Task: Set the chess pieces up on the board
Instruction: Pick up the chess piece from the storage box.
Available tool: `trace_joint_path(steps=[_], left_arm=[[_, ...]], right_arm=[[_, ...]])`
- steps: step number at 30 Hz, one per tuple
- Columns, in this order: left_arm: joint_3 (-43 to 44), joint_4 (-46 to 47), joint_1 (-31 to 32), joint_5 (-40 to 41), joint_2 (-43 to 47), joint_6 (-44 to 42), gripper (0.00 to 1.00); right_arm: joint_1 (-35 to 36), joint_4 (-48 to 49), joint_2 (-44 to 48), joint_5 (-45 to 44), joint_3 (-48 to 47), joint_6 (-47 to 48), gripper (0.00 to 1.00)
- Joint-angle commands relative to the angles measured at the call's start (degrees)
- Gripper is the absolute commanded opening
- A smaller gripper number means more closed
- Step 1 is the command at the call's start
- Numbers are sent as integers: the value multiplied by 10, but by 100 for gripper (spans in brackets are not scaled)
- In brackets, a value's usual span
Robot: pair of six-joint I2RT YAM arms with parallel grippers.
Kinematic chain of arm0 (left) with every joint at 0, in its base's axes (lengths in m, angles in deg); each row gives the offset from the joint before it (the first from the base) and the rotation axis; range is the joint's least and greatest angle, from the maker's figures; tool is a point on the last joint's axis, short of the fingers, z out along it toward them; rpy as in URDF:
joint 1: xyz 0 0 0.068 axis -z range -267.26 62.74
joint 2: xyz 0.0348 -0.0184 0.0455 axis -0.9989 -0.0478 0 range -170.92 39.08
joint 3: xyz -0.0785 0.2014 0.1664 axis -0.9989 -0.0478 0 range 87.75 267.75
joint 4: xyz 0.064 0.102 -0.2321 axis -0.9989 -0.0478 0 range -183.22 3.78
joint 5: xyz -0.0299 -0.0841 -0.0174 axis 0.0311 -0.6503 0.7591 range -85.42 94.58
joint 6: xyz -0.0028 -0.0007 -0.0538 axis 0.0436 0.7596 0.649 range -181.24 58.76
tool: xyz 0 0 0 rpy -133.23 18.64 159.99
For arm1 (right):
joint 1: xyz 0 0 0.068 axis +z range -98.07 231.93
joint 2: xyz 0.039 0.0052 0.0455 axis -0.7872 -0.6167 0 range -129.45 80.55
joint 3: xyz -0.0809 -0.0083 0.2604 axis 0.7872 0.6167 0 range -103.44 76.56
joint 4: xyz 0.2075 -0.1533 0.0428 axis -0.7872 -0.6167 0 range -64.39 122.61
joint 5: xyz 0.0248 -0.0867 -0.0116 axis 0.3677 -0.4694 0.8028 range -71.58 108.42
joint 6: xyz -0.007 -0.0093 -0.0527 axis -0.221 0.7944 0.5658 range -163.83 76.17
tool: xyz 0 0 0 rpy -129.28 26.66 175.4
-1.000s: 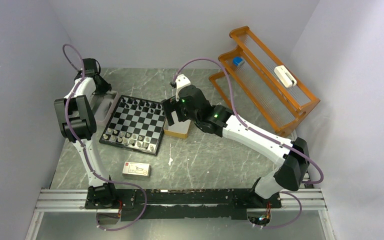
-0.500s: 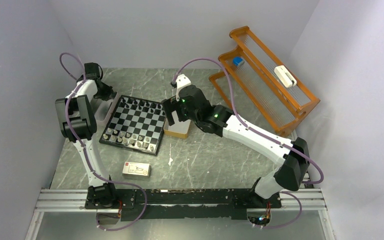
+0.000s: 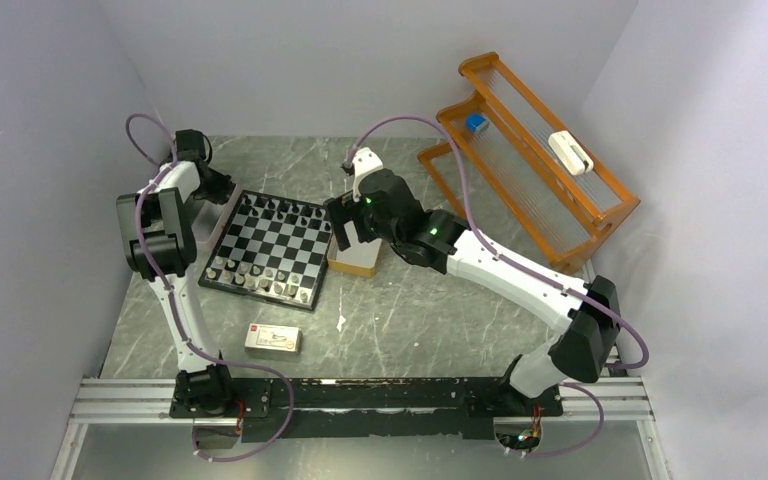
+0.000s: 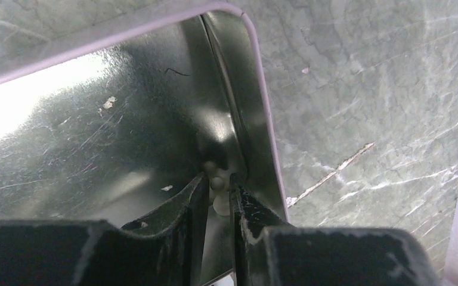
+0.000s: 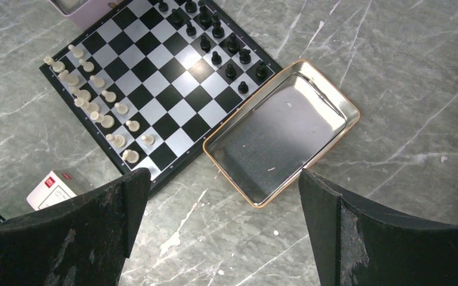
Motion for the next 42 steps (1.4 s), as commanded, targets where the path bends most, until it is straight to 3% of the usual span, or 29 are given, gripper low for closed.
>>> trace_joint_path(steps=[1,12,42], left_arm=[[0,-37,8,-10,-23,20,25],[16,-57,7,22,-11,21,5],[32,-13,10,75,62,-49,5]], right_arm=[[-2,0,8,-1,-6,11,100],[-3,7,17,-3,15,6,100],[-4,12,35,-7,30,-1,100]])
